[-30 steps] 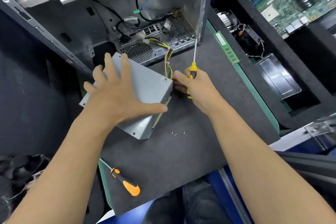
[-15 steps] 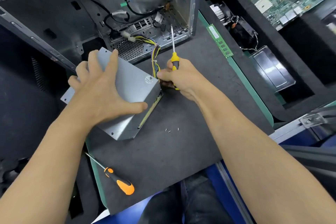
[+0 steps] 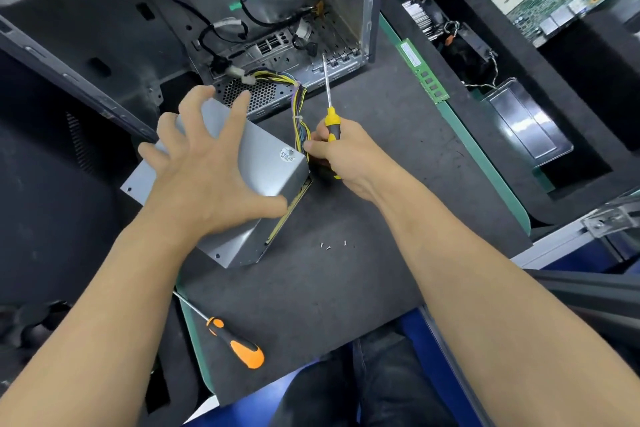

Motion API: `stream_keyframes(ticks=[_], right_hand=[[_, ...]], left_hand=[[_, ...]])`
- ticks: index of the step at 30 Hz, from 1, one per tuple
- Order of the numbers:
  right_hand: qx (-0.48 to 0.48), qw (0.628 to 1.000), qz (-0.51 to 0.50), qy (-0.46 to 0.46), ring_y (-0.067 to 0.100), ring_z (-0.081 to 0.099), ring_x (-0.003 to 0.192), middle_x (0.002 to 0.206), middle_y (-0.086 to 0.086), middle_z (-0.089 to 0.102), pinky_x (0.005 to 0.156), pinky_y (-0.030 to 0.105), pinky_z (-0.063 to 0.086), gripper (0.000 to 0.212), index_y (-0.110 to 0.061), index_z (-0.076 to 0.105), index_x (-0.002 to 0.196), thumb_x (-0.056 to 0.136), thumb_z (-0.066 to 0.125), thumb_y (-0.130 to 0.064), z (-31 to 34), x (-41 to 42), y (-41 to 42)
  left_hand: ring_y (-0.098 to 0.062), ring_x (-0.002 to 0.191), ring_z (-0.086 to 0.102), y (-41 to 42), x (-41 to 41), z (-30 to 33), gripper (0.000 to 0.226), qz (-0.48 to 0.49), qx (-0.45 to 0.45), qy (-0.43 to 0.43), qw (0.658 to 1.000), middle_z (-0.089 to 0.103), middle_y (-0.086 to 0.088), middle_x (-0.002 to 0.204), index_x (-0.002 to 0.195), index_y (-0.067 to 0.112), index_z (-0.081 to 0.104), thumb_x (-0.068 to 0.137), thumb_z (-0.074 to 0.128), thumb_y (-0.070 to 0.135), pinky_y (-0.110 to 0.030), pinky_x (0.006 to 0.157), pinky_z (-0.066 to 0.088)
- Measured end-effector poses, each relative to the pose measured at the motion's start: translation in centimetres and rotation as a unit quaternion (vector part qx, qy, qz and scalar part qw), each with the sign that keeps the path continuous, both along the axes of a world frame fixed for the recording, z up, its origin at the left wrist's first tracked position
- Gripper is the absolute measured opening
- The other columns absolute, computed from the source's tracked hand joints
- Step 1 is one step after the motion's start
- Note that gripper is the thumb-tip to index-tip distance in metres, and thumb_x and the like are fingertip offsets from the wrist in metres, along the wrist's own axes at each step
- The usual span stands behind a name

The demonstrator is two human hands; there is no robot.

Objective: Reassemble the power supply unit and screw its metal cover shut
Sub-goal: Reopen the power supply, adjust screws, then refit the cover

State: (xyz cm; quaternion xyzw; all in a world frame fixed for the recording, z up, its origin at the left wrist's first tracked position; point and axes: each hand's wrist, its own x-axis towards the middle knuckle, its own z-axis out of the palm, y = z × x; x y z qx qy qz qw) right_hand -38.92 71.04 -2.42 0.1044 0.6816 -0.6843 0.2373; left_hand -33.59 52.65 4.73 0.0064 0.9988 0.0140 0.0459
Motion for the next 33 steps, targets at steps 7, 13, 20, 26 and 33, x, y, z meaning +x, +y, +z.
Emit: stream_keyframes(ticks=[7, 13, 20, 26, 33], right_hand=[[-0.028, 0.998, -0.045, -0.024, 0.023, 0.045, 0.083, 0.085, 0.012, 0.045, 0.079, 0.037, 0.032, 0.041, -0.021, 0.039, 0.066, 0.087, 0.062, 0.006, -0.8, 0.3, -0.6], [-0.080, 0.995, -0.046, -0.037, 0.025, 0.052, 0.083, 0.073, 0.003, 0.050, 0.084, 0.038, 0.038, 0.043, -0.020, 0.038, 0.067, 0.088, 0.059, 0.011, -0.9, -0.2, 0.0], [-0.097, 0.993, -0.056, -0.048, 0.023, 0.049, 0.083, 0.068, -0.002, 0.049, 0.081, 0.036, 0.034, 0.043, -0.020, 0.038, 0.067, 0.089, 0.058, 0.012, -0.7, 0.0, -0.4], [-0.087, 0.994, -0.047, -0.041, 0.020, 0.055, 0.080, 0.070, -0.003, 0.054, 0.080, 0.027, 0.037, 0.042, -0.020, 0.038, 0.067, 0.089, 0.061, 0.008, -0.7, 0.2, -0.2], [-0.074, 0.996, -0.037, -0.038, 0.015, 0.056, 0.078, 0.075, -0.002, 0.056, 0.074, 0.026, 0.035, 0.042, -0.021, 0.037, 0.067, 0.089, 0.063, 0.004, -0.6, 0.2, 0.0]], left_hand=[[-0.032, 0.142, 0.020, -0.2, 1.2, 0.0, 0.110, -0.004, 0.095, 0.063, 0.993, 0.018, -0.003, 0.145, 0.139, 0.043, 0.043, 0.034, 0.067, 0.067, -0.055, 0.102, 0.026], [-0.031, 0.137, 0.023, -1.2, 0.4, 1.3, 0.114, -0.011, 0.119, 0.065, 0.991, 0.017, 0.005, 0.144, 0.144, 0.052, 0.031, 0.038, 0.065, 0.073, -0.046, 0.102, 0.022], [-0.040, 0.127, 0.029, -0.3, 0.4, 0.6, 0.117, -0.018, 0.018, 0.033, 0.999, 0.015, 0.004, 0.150, 0.145, 0.049, 0.029, 0.036, 0.060, 0.079, -0.059, 0.096, 0.030], [-0.045, 0.128, 0.027, -0.2, 0.1, -0.4, 0.117, -0.025, 0.000, 0.021, 0.999, 0.014, 0.004, 0.152, 0.148, 0.049, 0.026, 0.040, 0.054, 0.084, -0.063, 0.096, 0.030], [-0.045, 0.129, 0.026, 0.0, 0.6, -1.2, 0.114, -0.016, -0.001, 0.017, 1.000, 0.012, 0.005, 0.154, 0.149, 0.049, 0.022, 0.045, 0.053, 0.083, -0.064, 0.098, 0.031]])
